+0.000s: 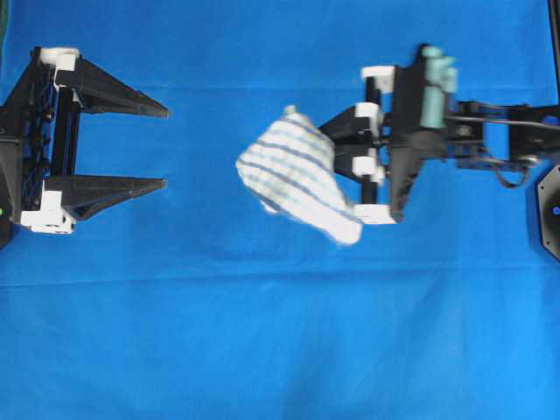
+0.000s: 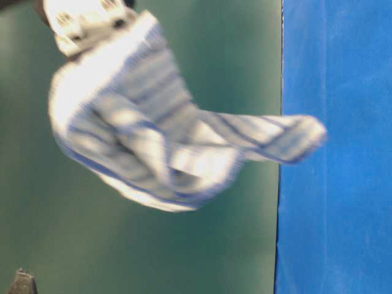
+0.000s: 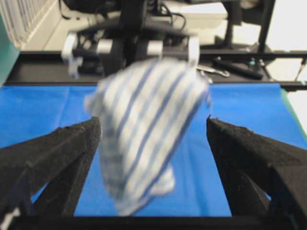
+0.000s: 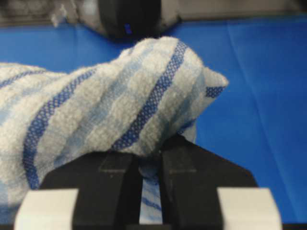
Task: Hand over the towel.
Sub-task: 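Lower the towel with the right gripper onto the table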
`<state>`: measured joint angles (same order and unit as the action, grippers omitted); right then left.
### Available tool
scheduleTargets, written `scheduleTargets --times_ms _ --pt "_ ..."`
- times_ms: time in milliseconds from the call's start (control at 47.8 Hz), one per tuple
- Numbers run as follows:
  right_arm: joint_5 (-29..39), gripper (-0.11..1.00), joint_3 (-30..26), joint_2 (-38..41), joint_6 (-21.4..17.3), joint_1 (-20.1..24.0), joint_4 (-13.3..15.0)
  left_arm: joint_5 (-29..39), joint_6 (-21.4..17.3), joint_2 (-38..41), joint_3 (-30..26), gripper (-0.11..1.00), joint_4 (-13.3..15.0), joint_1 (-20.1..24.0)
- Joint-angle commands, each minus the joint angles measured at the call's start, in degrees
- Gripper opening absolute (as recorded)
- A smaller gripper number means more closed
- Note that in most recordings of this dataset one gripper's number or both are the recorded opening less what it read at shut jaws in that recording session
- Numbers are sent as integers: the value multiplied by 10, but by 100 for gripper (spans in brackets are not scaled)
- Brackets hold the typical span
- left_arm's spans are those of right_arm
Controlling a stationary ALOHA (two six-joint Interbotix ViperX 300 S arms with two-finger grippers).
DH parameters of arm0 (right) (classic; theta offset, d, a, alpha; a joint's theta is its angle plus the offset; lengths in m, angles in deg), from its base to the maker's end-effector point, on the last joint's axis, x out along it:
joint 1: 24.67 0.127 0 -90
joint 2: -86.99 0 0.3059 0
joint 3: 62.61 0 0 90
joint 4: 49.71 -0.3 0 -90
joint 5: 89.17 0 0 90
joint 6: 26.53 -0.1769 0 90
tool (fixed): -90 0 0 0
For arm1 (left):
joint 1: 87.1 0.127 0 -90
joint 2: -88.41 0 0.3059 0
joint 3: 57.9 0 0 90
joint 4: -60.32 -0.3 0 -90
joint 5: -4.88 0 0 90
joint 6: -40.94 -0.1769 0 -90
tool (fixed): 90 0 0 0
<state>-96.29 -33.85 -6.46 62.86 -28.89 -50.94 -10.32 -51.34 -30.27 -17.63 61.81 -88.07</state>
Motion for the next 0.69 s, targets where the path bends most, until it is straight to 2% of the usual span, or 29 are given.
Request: scheduleTargets --times_ms 0,125,251,460,669 --pt "54 10 -40 25 -1 -12 -1 -6 -1 -1 -11 94 -1 1" --pt "128 10 -79 92 -1 -27 -1 -6 -1 0 -11 94 -1 1" --pt "175 10 -105 164 -1 -40 -1 -7 0 0 -10 94 0 1" --pt "192 10 -121 250 0 -42 2 -7 0 1 -8 94 0 1" --pt "205 10 -120 275 -2 -42 -1 -7 0 1 -7 94 0 1"
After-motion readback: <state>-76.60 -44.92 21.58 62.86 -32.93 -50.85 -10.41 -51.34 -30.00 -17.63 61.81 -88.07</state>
